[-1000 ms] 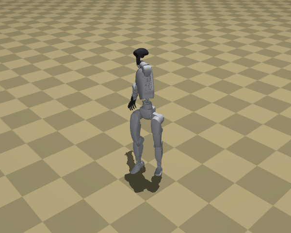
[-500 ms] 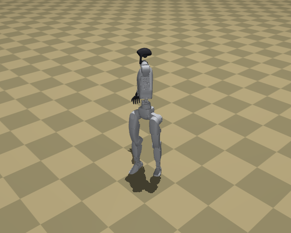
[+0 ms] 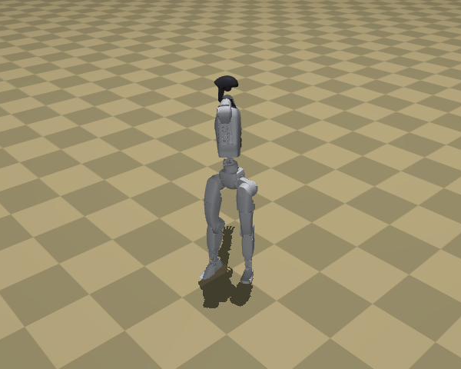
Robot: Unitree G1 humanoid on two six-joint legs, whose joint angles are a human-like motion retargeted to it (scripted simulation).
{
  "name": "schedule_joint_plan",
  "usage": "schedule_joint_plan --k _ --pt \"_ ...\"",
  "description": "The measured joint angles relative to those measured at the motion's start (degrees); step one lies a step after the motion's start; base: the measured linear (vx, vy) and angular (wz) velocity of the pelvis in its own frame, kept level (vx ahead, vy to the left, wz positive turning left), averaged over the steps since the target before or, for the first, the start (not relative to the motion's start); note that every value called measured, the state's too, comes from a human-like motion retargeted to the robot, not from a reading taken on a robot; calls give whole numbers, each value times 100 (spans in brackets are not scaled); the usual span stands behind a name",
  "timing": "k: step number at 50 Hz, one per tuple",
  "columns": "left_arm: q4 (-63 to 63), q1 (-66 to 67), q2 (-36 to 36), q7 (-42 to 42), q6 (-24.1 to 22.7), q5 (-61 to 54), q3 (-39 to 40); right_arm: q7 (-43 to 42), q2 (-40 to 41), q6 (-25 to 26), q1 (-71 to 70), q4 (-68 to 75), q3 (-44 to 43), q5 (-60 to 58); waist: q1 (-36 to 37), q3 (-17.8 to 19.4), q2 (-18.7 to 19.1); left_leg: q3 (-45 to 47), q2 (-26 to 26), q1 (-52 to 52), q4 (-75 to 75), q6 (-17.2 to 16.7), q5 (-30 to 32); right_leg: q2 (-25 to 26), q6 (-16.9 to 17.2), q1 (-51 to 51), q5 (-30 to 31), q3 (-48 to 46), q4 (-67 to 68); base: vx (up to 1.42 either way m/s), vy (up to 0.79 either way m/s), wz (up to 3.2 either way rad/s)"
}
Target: In place motions
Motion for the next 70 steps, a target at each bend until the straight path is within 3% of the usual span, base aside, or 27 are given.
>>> schedule_joint_plan --k 6,13,26,46,58,70 --pt "-638 0 0 -171 -242 478 0 -81 -610 46 -138 -40 99 259 -302 326 -297 54 -4 -537 -44 16 283 -55 50 -543 235 14 -36 -42 -19 -17" --pt "-1546 0 0 -450 -664 433 0 -233 -1134 129 -327 -47 99 412 -575 867 -829 163 269 -1094 -78 2 595 227 -10 -1099 531 117 -117 -42 -15 -23" --pt "-2852 0 0 -1278 -944 -277 0 -835 -2067 74 -626 -144 157 868 -1127 1459 -1154 334 890 -2266 -169 -141 1071 835 -95 -2199 973 -20 -421 -18 -10 -12" --pt "-4456 0 0 -1556 -792 -1187 0 -1580 -1655 -332 -1302 -373 263 1527 -2066 1993 -1371 64 1172 -4116 -218 29 1139 1478 -446 -4077 1282 -35 -535 -3 6 -5" --pt "-4727 0 0 -2055 -398 -1497 0 -1800 -1256 -537 -1707 -396 588 1655 -2503 1955 -1294 -134 1148 -4834 -184 140 1100 1579 -531 -4823 1328 56 -480 -2 11 -8" --pt "-5175 0 0 -1881 -600 -2050 0 -1992 -667 -579 -2234 -273 874 1730 -2625 2739 -1330 -276 985 -4814 78 150 1078 1271 -457 -4641 1175 58 -265 0 5 23"
